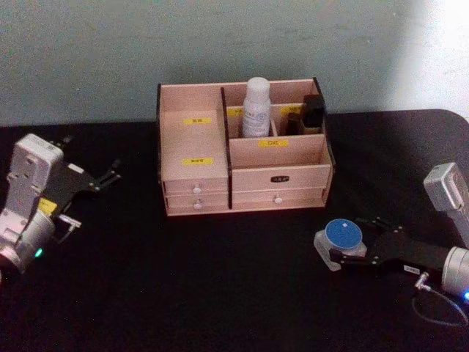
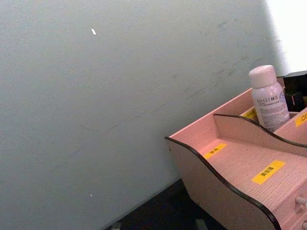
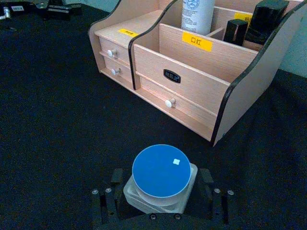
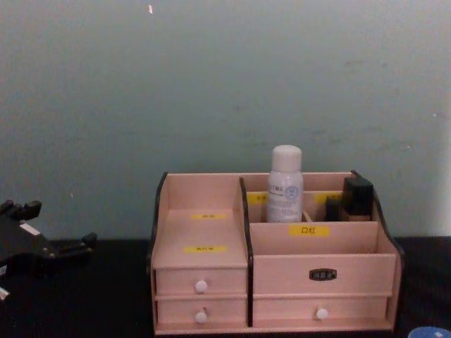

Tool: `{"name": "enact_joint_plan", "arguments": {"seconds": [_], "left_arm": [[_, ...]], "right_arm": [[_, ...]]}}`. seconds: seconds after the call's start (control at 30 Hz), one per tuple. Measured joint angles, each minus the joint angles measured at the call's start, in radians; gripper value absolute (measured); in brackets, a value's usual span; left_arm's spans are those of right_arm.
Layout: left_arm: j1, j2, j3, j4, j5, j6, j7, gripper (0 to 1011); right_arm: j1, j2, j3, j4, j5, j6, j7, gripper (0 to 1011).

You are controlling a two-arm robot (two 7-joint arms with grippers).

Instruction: Pick up the facial cleanser and watermelon frost from the table and place them into the tiered storage box.

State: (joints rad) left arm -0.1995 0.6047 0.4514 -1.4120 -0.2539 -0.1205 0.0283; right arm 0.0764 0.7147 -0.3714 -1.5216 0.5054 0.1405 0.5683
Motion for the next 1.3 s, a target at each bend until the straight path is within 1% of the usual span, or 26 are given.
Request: {"name": "enact_joint_plan", "arguments": {"seconds": [0.83,1.3], "left_arm": [[0.0,0.0,0.0,0.0,0.0,0.0,0.0,1001],[0.0,0.0,0.0,0.0,0.0,0.0,0.0,1001]], "right_arm": [[0.012,-0.01,-0.007,0.019,0.014,0.009,-0.003,1000],[0.012,-0.009,-0.007,0.019,0.014,0.009,-0.003,1000]]}}
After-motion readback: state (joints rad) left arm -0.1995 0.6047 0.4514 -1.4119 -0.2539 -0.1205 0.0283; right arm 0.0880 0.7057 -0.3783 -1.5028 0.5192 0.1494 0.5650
